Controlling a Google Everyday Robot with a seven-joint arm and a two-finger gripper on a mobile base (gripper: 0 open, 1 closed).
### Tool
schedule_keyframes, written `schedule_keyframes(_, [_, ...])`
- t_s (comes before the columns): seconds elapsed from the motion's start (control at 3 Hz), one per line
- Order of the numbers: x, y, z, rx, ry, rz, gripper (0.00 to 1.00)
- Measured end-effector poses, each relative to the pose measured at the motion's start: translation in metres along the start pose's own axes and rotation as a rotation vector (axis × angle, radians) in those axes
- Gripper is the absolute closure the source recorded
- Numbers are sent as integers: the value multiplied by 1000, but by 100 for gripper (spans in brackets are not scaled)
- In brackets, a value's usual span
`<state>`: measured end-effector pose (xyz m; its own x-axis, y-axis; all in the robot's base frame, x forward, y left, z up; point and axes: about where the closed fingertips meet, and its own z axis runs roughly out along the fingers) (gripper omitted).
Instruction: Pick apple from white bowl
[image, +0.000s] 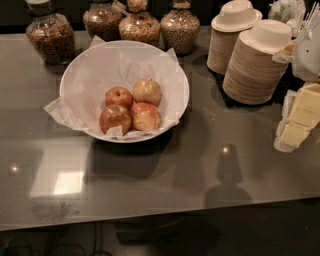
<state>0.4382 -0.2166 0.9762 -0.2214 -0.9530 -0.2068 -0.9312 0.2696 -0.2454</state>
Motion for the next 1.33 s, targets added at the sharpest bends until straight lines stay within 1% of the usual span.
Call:
schedule_keyframes(0.33, [-4, -1, 0, 3, -10, -4, 0])
schedule_keyframes(0.67, [-37, -5, 3, -9, -86, -67, 0])
schedule_keyframes(1.0, [-81, -5, 8, -49, -198, -150, 0])
schedule_keyframes(1.33, [-81, -5, 8, -49, -198, -150, 0])
